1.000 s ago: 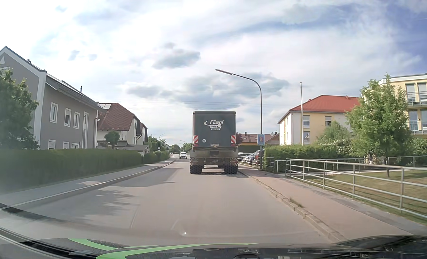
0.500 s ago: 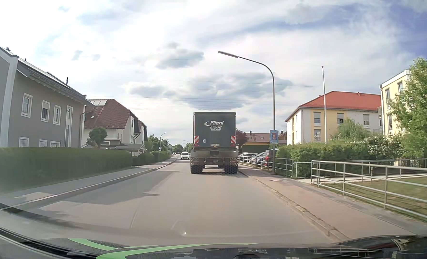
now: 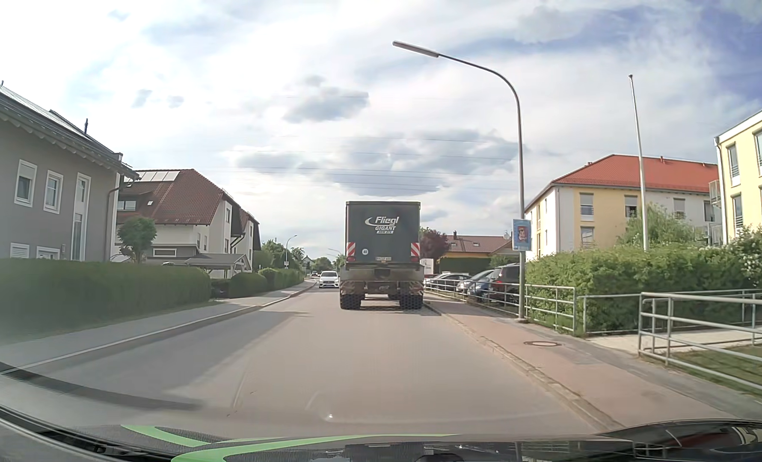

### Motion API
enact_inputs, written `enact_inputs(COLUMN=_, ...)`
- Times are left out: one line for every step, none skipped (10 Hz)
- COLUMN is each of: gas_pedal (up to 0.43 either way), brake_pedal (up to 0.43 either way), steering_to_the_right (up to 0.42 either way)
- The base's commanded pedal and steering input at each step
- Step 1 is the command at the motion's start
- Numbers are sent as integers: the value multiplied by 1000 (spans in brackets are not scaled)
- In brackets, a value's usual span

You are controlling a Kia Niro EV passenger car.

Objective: Follow the waypoints while adhering to traffic rules and regulations

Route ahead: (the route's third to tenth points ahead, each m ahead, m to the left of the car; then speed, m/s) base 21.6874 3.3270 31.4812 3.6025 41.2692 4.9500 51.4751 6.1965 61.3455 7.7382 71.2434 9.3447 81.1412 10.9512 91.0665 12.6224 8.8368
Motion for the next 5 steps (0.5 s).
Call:
enact_inputs(gas_pedal=169, brake_pedal=0, steering_to_the_right=-7)
enact_inputs(gas_pedal=169, brake_pedal=0, steering_to_the_right=-9)
enact_inputs(gas_pedal=169, brake_pedal=0, steering_to_the_right=-11)
enact_inputs(gas_pedal=169, brake_pedal=0, steering_to_the_right=-12)
enact_inputs(gas_pedal=169, brake_pedal=0, steering_to_the_right=-12)
